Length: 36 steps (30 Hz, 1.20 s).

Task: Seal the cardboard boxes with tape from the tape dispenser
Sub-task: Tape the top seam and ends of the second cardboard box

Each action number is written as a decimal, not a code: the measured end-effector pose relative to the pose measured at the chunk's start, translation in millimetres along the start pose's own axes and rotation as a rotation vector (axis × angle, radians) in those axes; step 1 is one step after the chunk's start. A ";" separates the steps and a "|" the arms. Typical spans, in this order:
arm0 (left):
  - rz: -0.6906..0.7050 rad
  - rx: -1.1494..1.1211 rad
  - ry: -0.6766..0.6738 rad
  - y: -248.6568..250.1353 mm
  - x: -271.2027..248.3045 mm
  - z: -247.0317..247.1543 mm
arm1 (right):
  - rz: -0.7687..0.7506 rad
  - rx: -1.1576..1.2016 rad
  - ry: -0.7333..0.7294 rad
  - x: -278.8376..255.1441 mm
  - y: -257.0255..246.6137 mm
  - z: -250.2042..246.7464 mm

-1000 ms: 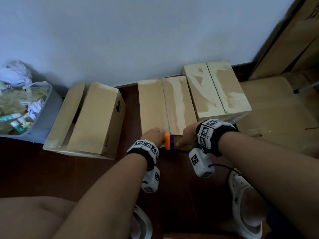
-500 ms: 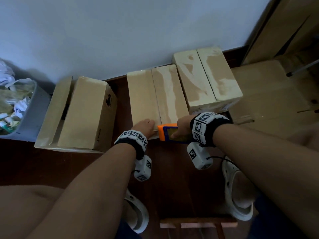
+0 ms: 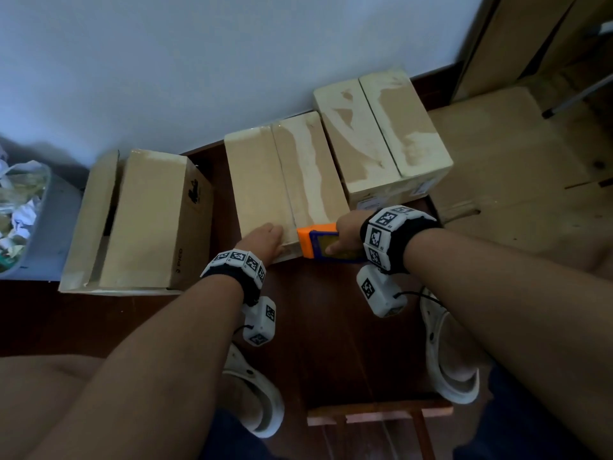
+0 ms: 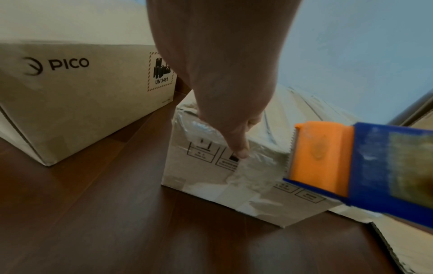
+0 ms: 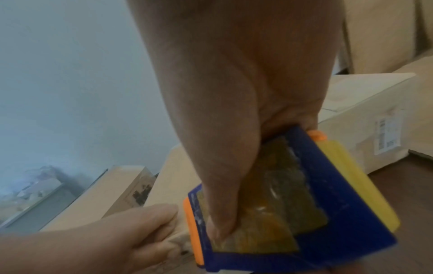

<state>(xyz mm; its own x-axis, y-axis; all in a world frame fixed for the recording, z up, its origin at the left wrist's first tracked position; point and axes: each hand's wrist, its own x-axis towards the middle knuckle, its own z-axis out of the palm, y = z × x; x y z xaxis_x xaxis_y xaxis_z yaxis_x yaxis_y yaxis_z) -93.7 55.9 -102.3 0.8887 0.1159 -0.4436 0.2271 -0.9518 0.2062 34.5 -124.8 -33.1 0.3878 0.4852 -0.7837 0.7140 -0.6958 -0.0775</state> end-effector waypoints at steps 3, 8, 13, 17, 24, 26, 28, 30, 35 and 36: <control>0.002 0.010 -0.008 -0.9 0.0 -0.1 | 0.014 -0.013 0.005 -1.3 22.1 1.3; 0.012 0.010 -0.026 -1.0 0.0 -1.9 | 0.031 -0.003 -0.001 -2.6 40.1 7.0; 0.006 0.022 -0.027 1.5 -0.5 -3.5 | 0.087 0.036 0.042 -15.9 85.2 14.9; 0.001 0.031 -0.051 3.2 -0.4 -6.5 | 0.155 0.040 0.031 -20.5 116.4 21.7; -0.009 0.066 -0.093 2.9 3.4 -8.7 | 0.246 0.164 0.148 -30.8 146.7 26.2; -0.018 0.076 -0.111 3.7 3.8 -9.9 | 0.257 0.178 0.157 -32.3 138.7 24.6; -0.020 0.084 -0.127 5.0 4.6 -11.1 | 0.267 0.213 0.165 -29.9 133.2 30.6; -0.026 0.090 -0.143 6.1 6.2 -12.5 | 0.271 0.237 0.201 -26.4 128.6 35.1; -0.044 0.155 -0.197 8.7 11.4 -14.7 | 0.310 0.242 0.203 -12.3 108.3 40.0; -0.042 0.178 -0.216 9.0 12.9 -15.6 | 0.334 0.243 0.196 -10.3 103.2 38.7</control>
<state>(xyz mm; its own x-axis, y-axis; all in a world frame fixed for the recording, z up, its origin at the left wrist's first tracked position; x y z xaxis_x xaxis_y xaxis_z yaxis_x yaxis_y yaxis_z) -74.0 53.3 -92.6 0.7700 0.1114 -0.6282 0.1714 -0.9846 0.0356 81.6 -222.1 -56.9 0.6935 0.2878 -0.6605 0.3825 -0.9240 -0.0010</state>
